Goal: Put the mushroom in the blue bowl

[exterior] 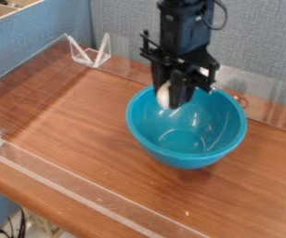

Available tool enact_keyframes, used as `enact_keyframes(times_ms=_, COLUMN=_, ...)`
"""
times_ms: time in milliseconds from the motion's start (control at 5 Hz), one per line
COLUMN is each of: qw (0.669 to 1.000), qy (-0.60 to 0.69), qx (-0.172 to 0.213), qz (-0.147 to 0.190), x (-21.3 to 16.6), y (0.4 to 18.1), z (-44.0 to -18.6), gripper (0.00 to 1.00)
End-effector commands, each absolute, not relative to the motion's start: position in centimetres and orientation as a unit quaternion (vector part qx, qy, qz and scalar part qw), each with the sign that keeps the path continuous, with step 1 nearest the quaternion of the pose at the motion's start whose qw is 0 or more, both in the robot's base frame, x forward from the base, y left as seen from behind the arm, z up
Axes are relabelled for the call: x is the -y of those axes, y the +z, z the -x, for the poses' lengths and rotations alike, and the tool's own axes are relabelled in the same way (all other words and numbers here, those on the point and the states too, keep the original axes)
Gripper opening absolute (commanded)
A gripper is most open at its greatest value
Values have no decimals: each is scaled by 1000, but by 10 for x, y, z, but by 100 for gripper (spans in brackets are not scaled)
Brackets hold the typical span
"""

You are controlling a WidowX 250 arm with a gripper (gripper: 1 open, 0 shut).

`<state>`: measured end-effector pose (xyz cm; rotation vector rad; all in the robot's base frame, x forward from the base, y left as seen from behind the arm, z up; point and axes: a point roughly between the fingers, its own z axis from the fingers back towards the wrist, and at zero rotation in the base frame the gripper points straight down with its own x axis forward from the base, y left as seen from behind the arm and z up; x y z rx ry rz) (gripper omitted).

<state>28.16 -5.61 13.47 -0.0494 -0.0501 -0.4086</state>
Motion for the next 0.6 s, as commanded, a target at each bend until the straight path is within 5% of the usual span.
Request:
enact_keyframes(times_ms=0, qw=982, qy=-183, qx=50, qz=23, x=52, y=152, z=-297, gripper=0)
enact_keyframes(times_ms=400, qw=984, qy=-171, qx=37, qz=22, x=35, y=145, z=-306, gripper=0)
